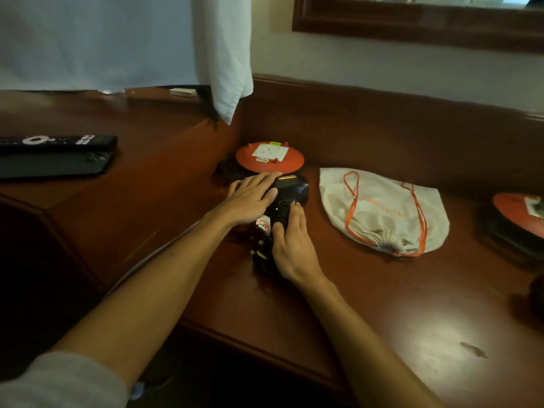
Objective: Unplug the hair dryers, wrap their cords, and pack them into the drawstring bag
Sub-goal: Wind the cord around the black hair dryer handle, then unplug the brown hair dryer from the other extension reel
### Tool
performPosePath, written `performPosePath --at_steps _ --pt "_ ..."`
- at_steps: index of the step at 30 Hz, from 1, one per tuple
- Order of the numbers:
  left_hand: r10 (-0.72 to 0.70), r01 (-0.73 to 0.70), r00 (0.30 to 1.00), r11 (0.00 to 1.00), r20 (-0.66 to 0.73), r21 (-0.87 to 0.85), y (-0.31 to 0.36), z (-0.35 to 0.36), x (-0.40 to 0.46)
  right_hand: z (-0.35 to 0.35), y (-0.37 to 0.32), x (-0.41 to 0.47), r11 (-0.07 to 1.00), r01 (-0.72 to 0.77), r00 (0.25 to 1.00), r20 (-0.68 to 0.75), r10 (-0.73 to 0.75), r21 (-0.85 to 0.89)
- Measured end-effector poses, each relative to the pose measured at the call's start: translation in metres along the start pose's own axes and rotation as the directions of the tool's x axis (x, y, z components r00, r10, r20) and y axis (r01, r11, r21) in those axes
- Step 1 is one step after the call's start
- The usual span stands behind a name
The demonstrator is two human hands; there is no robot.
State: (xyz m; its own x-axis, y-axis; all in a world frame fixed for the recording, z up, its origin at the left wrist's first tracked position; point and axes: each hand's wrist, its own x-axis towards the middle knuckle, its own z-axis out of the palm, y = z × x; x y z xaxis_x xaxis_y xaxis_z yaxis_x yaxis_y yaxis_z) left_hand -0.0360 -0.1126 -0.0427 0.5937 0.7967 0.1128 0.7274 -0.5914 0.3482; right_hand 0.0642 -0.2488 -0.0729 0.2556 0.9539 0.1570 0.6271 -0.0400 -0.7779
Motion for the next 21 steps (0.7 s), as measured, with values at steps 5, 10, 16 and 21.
performPosePath --at_steps 5,10,16,21 --pt "0.002 -0.001 0.997 1.0 0.083 -0.01 -0.004 -0.008 0.012 0.003 0.001 0.009 0.998 -0.021 0.999 0.039 0.019 0.066" --pt "0.037 -0.041 0.999 0.955 0.019 0.295 0.014 -0.02 0.009 -0.051 0.024 -0.015 0.971 0.029 0.999 -0.045 -0.019 0.235" --pt "0.298 -0.284 0.95 0.949 -0.094 0.139 0.136 0.008 -0.021 -0.163 0.095 -0.044 0.973 0.011 0.877 -0.465 -0.119 -0.23" --pt "0.273 -0.275 0.96 0.961 -0.064 -0.015 0.215 0.072 -0.016 -0.192 0.147 -0.053 0.945 -0.17 0.952 -0.296 0.083 -0.28"
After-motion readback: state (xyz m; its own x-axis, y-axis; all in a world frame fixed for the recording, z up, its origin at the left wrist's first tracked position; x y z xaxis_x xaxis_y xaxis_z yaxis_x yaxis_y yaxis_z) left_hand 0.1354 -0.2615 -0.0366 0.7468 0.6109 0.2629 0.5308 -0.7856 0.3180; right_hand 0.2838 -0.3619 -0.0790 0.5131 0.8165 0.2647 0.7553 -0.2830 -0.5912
